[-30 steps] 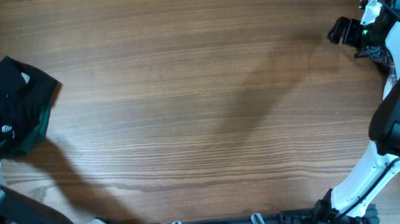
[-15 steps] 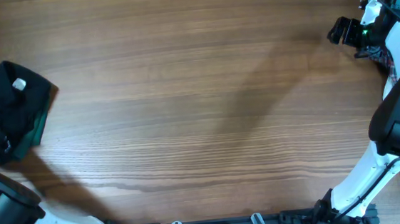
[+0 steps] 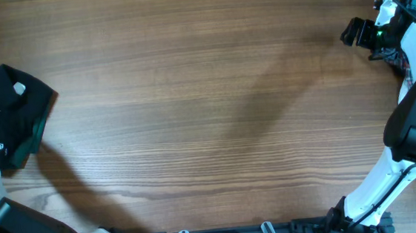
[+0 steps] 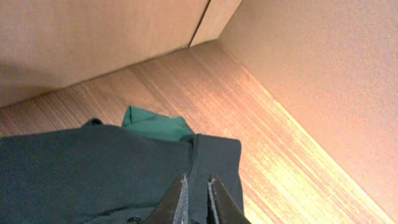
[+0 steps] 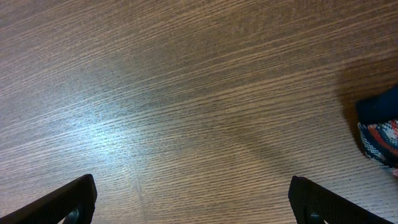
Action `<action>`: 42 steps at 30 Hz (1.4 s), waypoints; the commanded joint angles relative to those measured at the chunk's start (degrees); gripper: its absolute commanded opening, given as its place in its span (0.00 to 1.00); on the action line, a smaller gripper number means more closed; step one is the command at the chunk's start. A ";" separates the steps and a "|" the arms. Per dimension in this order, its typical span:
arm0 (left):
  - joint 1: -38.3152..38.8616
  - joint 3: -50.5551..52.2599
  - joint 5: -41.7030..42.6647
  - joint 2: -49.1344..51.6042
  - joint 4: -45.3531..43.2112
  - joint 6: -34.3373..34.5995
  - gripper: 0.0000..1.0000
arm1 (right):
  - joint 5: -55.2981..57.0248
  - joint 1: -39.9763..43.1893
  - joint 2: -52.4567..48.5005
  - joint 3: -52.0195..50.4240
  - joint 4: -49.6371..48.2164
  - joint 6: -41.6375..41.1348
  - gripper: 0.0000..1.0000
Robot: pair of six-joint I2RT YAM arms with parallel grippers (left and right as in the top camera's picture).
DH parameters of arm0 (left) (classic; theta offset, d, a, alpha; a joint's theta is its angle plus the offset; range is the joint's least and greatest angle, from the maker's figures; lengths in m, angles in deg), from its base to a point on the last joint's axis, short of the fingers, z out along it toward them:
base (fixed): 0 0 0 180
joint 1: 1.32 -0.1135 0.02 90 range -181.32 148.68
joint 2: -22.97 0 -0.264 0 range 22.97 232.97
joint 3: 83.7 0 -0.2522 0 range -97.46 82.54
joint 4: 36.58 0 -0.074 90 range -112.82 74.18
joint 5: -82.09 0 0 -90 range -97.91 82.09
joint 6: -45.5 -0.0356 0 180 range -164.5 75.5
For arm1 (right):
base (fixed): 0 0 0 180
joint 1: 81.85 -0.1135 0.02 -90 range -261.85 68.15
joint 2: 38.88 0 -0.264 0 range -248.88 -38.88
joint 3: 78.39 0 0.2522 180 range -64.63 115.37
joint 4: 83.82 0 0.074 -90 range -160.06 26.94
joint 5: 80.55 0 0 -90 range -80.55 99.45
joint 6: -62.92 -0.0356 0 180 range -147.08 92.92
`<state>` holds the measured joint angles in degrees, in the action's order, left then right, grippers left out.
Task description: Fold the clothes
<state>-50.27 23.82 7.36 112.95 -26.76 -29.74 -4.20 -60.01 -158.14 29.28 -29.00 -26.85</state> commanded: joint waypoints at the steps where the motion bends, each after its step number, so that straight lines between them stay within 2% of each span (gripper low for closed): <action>1: -0.07 0.22 -4.72 1.29 0.13 -1.57 0.11 | 0.13 -0.02 0.98 0.48 -0.15 -0.28 1.00; 3: -0.07 0.22 -6.54 2.71 0.52 -4.11 0.11 | 0.15 -0.02 0.98 0.48 -0.15 -0.26 1.00; 5: -0.07 0.22 -13.86 5.64 0.66 -4.09 0.11 | 0.13 -0.02 0.98 0.48 -0.15 -0.28 1.00; 8: -0.20 0.22 -18.45 10.32 -1.22 -4.07 0.11 | 0.15 -0.02 0.98 0.48 -0.15 -0.28 1.00; 11: -1.25 0.22 -19.50 14.64 -5.18 -3.61 0.13 | 0.13 -0.02 0.98 0.48 -0.15 -0.28 1.00; 13: -2.51 0.22 -19.45 16.39 -5.77 -0.76 0.15 | 0.13 -0.02 0.98 0.48 -0.15 -0.26 1.00; 14: -3.13 0.22 -19.41 17.46 -5.55 0.17 0.12 | 0.13 -0.02 0.98 0.48 -0.15 -0.26 1.00; 16: -3.48 0.22 -19.45 19.28 -2.38 2.12 0.04 | 0.13 -0.02 0.98 0.48 -0.15 -0.26 1.00; 21: -3.30 0.22 -17.66 20.90 3.43 5.46 0.04 | 0.13 -0.02 0.98 0.48 -0.15 -0.26 1.00; 23: -3.28 0.20 -14.23 19.23 1.29 5.46 0.04 | 0.13 -0.02 0.98 0.48 -0.15 -0.28 1.00; 25: -2.91 0.20 -9.75 13.18 -2.34 6.01 0.09 | 0.15 -0.02 0.98 0.48 -0.15 -0.26 1.00; 27: -1.70 0.20 -8.55 6.75 -2.73 8.48 0.08 | 0.13 -0.02 0.98 0.48 -0.15 -0.26 1.00; 30: 4.66 0.22 -2.43 -2.40 -2.64 9.73 0.09 | 0.13 -0.02 0.98 0.48 -0.15 -0.26 1.00; 32: 13.38 0.20 -1.53 -4.90 -3.06 9.75 0.17 | 0.13 -0.02 0.98 0.48 -0.15 -0.28 1.00; 33: 17.00 0.22 -1.53 -4.90 -3.87 9.75 0.39 | 0.13 -0.02 0.98 0.48 -0.15 -0.28 1.00; 34: 21.24 0.22 -1.57 -4.74 -4.72 9.73 0.66 | 0.15 -0.02 0.98 0.48 -0.15 -0.28 1.00; 35: 26.43 0.22 -1.60 -4.37 -5.44 9.73 1.00 | 0.13 -0.02 0.98 0.48 -0.15 -0.28 1.00; 37: 35.17 0.22 -1.57 -3.48 -4.20 9.70 1.00 | 0.13 -0.02 0.98 0.48 -0.15 -0.28 1.00; 42: 47.21 0.22 -1.57 -3.39 7.30 9.70 0.99 | 0.13 -0.02 0.98 0.48 -0.15 -0.26 1.00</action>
<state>-7.12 23.77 5.63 109.25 -23.77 -20.14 -4.20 -60.01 -158.14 29.28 -29.02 -26.85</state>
